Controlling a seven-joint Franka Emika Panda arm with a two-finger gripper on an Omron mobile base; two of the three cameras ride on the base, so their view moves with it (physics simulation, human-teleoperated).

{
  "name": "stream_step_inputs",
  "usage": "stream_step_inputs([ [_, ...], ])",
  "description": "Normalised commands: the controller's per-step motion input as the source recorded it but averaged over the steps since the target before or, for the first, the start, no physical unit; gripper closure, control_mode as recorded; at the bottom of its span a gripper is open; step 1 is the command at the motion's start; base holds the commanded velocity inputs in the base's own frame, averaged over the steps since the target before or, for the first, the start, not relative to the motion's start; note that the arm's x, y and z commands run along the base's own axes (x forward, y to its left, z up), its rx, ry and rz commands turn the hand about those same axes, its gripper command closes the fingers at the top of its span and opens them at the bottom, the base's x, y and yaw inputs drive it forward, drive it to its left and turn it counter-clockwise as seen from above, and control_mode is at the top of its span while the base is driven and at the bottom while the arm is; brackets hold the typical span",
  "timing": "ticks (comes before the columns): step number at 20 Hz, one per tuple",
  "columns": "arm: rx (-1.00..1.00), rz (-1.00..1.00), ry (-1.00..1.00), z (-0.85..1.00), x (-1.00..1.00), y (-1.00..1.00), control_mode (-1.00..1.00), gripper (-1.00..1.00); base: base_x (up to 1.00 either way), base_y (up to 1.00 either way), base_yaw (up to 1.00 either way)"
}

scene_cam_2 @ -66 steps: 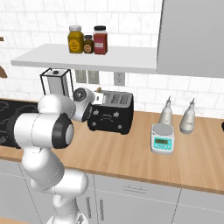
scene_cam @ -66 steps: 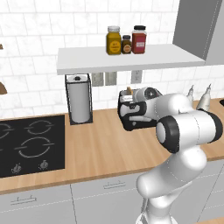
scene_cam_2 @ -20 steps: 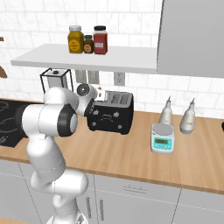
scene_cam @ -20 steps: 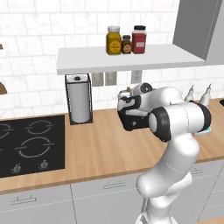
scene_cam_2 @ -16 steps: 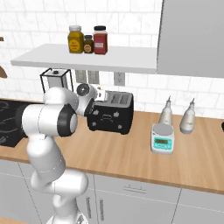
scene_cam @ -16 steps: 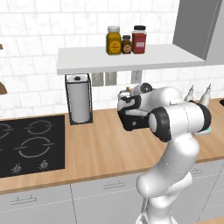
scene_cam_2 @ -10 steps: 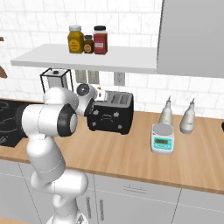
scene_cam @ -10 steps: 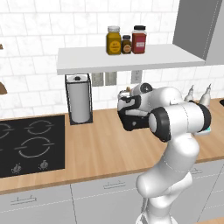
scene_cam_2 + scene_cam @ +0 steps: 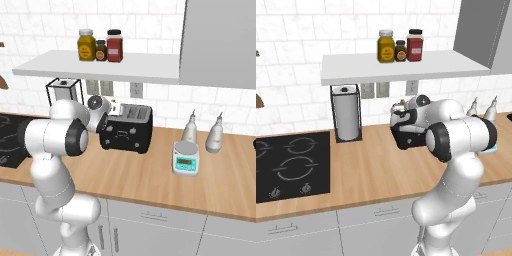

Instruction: Start the toaster. Once the lever pops up, take the bread to the plate on the dining counter.

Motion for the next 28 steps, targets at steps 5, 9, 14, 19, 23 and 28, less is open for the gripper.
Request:
stream_step_inputs([
  [5, 0.0, 0.0, 0.0, 0.0, 0.0, 0.0, -1.0, 1.0, 0.0, 0.0, 0.0],
  [9, 0.0, 0.0, 0.0, 0.07, -0.03, -0.01, -1.0, 1.0, 0.0, 0.0, 0.0],
  [14, 0.0, 0.0, 0.0, 0.22, 0.0, 0.0, -1.0, 1.0, 0.0, 0.0, 0.0],
  [19, 0.0, 0.0, -0.05, 0.42, -0.21, 0.0, -1.0, 1.0, 0.0, 0.0, 0.0],
  [23, 0.0, 0.0, -0.03, 0.45, -0.39, 0.02, -1.0, 1.0, 0.0, 0.0, 0.0],
  [28, 0.0, 0.0, -0.05, 0.38, -0.63, 0.0, -1.0, 1.0, 0.0, 0.0, 0.0],
])
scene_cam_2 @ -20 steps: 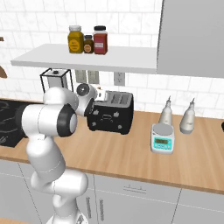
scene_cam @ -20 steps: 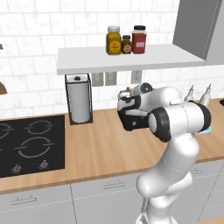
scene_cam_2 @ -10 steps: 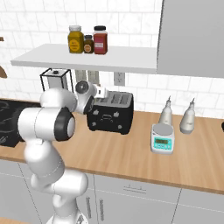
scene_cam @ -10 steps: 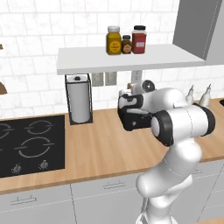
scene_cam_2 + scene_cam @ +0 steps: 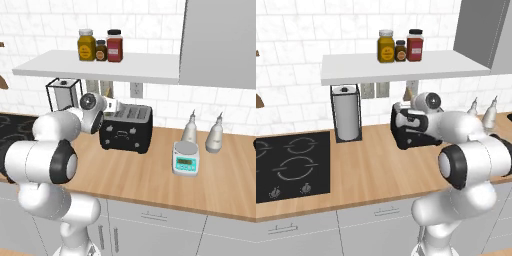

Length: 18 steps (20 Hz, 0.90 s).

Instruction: Start the toaster. Once the lever pops up, take the bread to the plate on the dining counter.

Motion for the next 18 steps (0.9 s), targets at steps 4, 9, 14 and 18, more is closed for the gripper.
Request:
stream_step_inputs([
  [4, 0.0, 0.0, -0.03, 0.7, -0.51, 0.0, -1.0, 1.0, 0.0, 0.0, 0.0],
  [9, -0.01, 0.0, 0.02, 0.57, -0.6, 0.01, -1.0, 1.0, 0.0, 0.0, 0.0],
  [14, -0.01, 0.0, 0.16, 0.0, -0.99, -0.01, -1.0, 1.0, 0.0, 0.0, 0.0],
  [18, 0.0, 0.0, 0.17, 0.09, -0.97, 0.0, -1.0, 1.0, 0.0, 0.0, 0.0],
])
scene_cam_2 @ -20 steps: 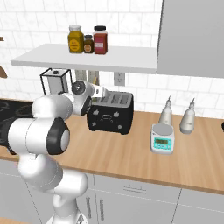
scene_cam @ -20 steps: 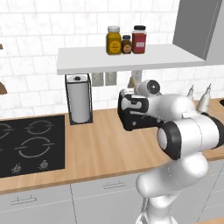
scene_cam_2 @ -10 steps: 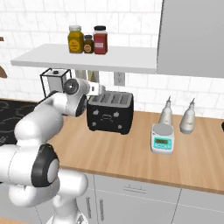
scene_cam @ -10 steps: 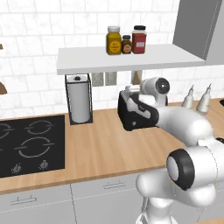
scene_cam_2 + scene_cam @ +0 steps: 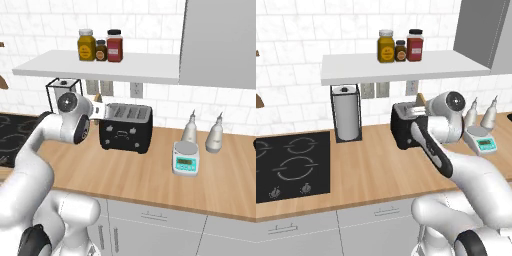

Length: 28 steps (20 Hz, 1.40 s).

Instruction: Start the toaster. Once the lever pops up, take the bread to the plate on the dining counter.

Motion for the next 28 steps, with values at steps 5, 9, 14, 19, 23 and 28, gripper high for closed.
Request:
stream_step_inputs([
  [5, 0.0, 0.0, 0.16, 0.25, -0.92, 0.0, -1.0, 1.0, 0.0, 0.0, 0.0],
  [9, 0.0, 0.0, 0.2, 0.37, -0.88, 0.0, -1.0, 1.0, 0.0, 0.0, 0.0],
  [14, -0.01, 0.0, 0.17, 0.41, -0.88, 0.0, -1.0, 1.0, 0.0, 0.0, 0.0],
  [19, 0.0, 0.0, 0.05, 0.41, -1.0, -0.03, -1.0, 1.0, 0.0, 0.0, 0.0],
  [23, 0.0, 0.0, 0.0, 0.37, -0.92, -0.03, -1.0, 1.0, 0.0, 0.0, 0.0],
  [28, 0.0, 0.0, 0.0, 0.54, -0.7, 0.0, -1.0, 1.0, 0.0, 0.0, 0.0],
])
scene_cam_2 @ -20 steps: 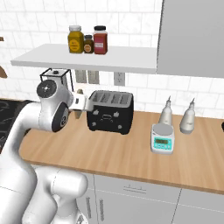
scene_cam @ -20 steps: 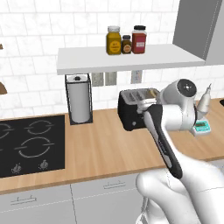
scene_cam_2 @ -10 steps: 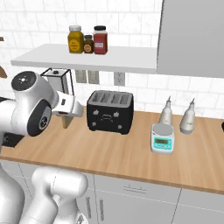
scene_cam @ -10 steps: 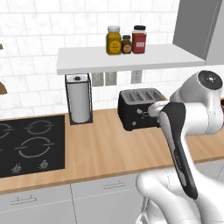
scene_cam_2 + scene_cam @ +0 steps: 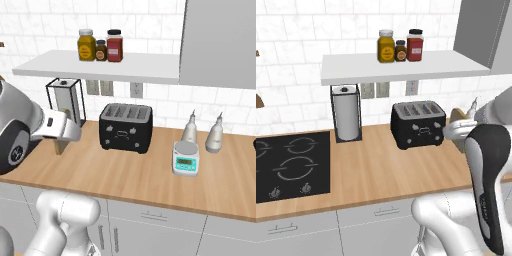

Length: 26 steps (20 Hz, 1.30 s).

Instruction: Start the toaster. Once the lever pops up, take the bread to the plate on the dining counter.

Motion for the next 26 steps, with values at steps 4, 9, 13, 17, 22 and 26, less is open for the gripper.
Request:
stream_step_inputs([
  [4, 0.0, 0.0, 0.0, 0.45, -0.45, 0.0, -1.0, 1.0, 0.0, 0.0, 0.0],
  [9, 0.0, 0.0, 0.02, 0.15, -0.22, 0.0, -1.0, 1.0, 0.0, 0.0, 0.0],
  [13, 0.0, 0.0, 0.0, 0.0, -0.2, 0.0, -1.0, 1.0, 0.0, 0.0, 0.0],
  [17, 0.0, 0.0, 0.0, 0.0, -0.17, 0.0, -1.0, 1.0, 0.0, 0.0, 0.0],
  [22, 0.0, 0.0, 0.0, 0.0, 0.0, 0.0, 1.0, 1.0, -0.83, -0.1, -0.05],
  [26, 0.0, 0.0, 0.0, 0.0, 0.0, 0.0, 1.0, 1.0, -0.98, -0.19, -0.5],
])
